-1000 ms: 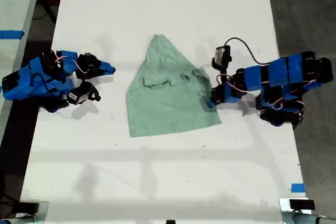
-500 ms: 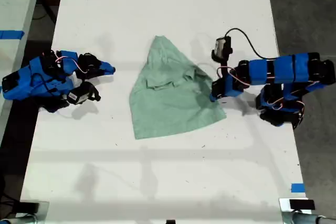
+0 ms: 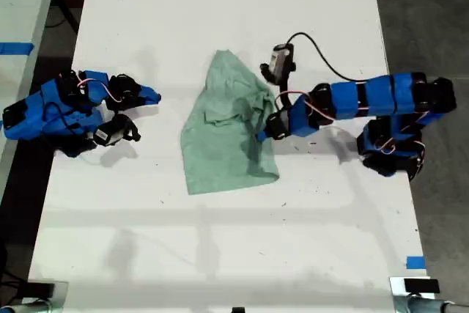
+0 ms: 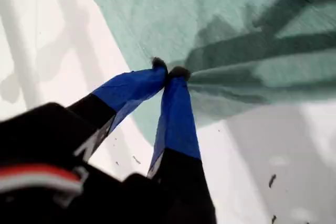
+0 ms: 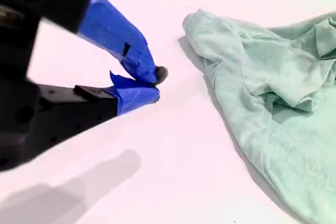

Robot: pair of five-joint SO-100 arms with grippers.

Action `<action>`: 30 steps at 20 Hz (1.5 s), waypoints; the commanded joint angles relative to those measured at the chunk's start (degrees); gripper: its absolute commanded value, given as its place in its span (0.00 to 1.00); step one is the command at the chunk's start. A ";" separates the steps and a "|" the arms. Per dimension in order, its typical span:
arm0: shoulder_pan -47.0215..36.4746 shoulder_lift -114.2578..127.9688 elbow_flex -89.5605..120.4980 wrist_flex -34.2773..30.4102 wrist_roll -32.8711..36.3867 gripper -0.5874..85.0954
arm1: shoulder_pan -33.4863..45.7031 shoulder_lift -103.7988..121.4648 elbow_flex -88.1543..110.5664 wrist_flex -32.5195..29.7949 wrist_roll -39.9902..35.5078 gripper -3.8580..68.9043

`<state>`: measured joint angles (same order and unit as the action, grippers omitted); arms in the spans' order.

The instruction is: Fold t shirt

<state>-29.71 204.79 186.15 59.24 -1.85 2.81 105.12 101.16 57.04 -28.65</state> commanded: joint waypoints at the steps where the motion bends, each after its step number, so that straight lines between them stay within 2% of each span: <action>1: -0.26 -0.09 2.37 -0.88 -0.26 0.00 | -3.16 -16.70 -20.83 1.14 -1.85 0.08; 4: -0.09 -0.09 2.37 -0.79 -0.26 0.00 | -3.96 -29.27 -35.86 8.79 -2.46 0.10; 10: -0.09 -0.09 2.37 -0.79 -0.09 0.00 | -1.58 -13.10 -27.86 19.86 -0.70 0.15; 12: 0.00 -0.09 2.37 -0.79 0.00 0.00 | -0.18 -4.48 -17.14 19.69 1.41 0.19; 17: 0.00 -0.09 2.37 -0.79 0.00 0.00 | 4.31 31.11 17.31 14.85 5.36 0.20; 19: -0.09 -0.09 2.37 -0.79 0.00 0.00 | 5.19 45.62 31.82 13.54 7.21 0.17; 21: -0.09 -0.09 2.37 -0.79 0.00 0.00 | 5.36 57.13 46.85 9.23 8.26 0.09; 23: 0.00 -0.09 2.37 -0.79 0.00 0.00 | 5.19 66.27 59.59 5.63 8.53 0.08; 25: 0.09 -0.09 2.37 -0.79 0.00 0.00 | 5.62 77.96 68.64 6.86 7.47 0.08; 26: 0.09 -0.09 2.37 -0.79 0.00 0.00 | 6.42 85.96 74.00 9.40 5.80 0.08; 27: 0.09 -0.09 2.37 -0.79 0.00 0.00 | 8.88 95.19 77.43 17.67 7.56 0.08; 28: 0.26 0.00 2.37 -0.79 -0.09 0.00 | 9.32 95.71 76.03 19.86 3.96 0.08; 30: 0.44 0.00 2.37 -0.79 -0.09 0.00 | 10.90 95.71 76.82 19.25 3.96 0.08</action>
<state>-29.71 204.79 186.15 59.24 -1.85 12.39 197.75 174.64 75.41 -23.91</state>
